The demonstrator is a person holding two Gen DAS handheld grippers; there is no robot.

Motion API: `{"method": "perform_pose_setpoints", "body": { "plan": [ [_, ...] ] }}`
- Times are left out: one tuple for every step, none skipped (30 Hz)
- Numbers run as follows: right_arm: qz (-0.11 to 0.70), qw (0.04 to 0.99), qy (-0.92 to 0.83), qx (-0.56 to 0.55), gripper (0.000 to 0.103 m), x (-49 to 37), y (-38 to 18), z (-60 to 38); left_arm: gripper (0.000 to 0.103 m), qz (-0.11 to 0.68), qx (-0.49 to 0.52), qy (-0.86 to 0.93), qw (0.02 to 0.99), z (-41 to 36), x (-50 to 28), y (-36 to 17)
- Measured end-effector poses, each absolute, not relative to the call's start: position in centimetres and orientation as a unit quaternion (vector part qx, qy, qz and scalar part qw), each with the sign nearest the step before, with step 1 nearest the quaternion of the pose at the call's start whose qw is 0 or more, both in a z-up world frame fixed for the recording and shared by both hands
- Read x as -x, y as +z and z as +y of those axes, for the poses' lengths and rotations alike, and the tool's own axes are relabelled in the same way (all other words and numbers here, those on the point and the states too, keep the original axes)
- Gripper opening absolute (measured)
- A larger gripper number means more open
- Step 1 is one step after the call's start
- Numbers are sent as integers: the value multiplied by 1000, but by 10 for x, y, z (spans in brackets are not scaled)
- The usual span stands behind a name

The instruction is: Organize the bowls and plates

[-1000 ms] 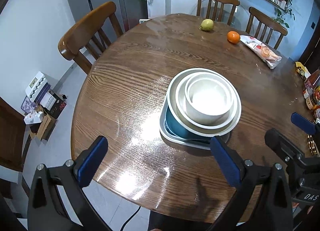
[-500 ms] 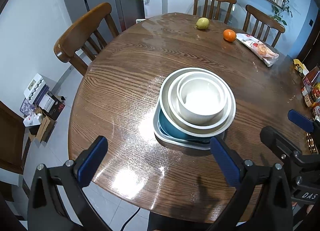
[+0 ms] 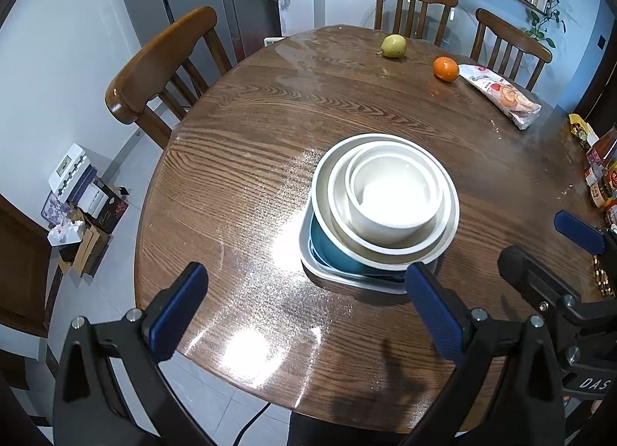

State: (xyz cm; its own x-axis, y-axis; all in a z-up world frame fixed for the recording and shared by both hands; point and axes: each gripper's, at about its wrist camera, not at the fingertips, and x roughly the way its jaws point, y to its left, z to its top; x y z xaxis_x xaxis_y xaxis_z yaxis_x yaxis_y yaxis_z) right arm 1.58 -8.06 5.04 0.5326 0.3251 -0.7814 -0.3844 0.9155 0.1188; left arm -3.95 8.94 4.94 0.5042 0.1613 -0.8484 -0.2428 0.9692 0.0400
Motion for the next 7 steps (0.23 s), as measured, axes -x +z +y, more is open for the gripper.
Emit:
{"method": "perform_pose_setpoints", "body": {
  "plan": [
    [439, 875, 203, 33, 103, -16, 50, -81, 102, 484, 42, 117, 866, 89, 39, 49],
    [439, 875, 203, 34, 103, -16, 50, -81, 102, 485, 42, 116, 866, 89, 39, 49],
    [439, 875, 202, 33, 103, -17, 51, -80, 102, 485, 41, 116, 866, 89, 38, 49],
    [439, 875, 202, 33, 103, -17, 51, -80, 102, 485, 41, 115, 866, 89, 38, 48],
    [439, 875, 202, 32, 103, -17, 51, -80, 102, 486, 40, 115, 866, 88, 38, 48],
    [440, 875, 201, 32, 103, -18, 51, -80, 102, 486, 40, 116, 865, 88, 37, 48],
    [440, 875, 201, 31, 103, -19, 52, -79, 102, 487, 39, 117, 865, 89, 37, 48]
  ]
}}
